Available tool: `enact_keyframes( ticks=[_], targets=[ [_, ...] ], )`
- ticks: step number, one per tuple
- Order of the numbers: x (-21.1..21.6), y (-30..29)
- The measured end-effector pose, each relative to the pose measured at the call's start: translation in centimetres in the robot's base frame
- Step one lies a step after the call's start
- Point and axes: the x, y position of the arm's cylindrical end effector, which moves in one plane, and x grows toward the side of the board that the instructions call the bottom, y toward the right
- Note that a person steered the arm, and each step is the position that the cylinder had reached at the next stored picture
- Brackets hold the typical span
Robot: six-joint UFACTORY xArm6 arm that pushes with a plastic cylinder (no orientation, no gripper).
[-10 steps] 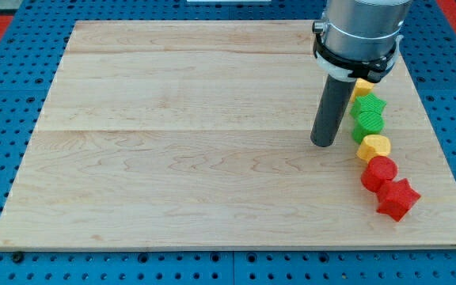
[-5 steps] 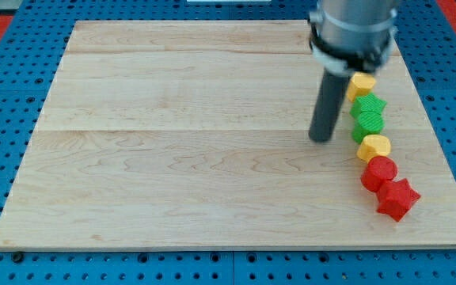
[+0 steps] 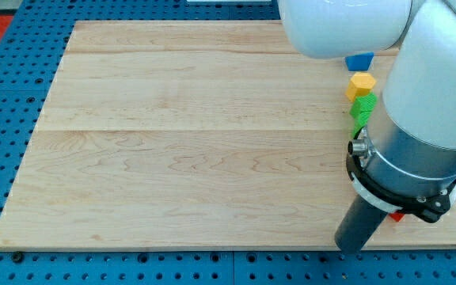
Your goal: Slightly push the red star to the left
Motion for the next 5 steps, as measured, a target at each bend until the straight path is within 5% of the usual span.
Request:
enact_keyframes(
  ticks=[2,5],
  targets=[
    [0.0,8.6],
    [-0.1,13.9]
  ],
)
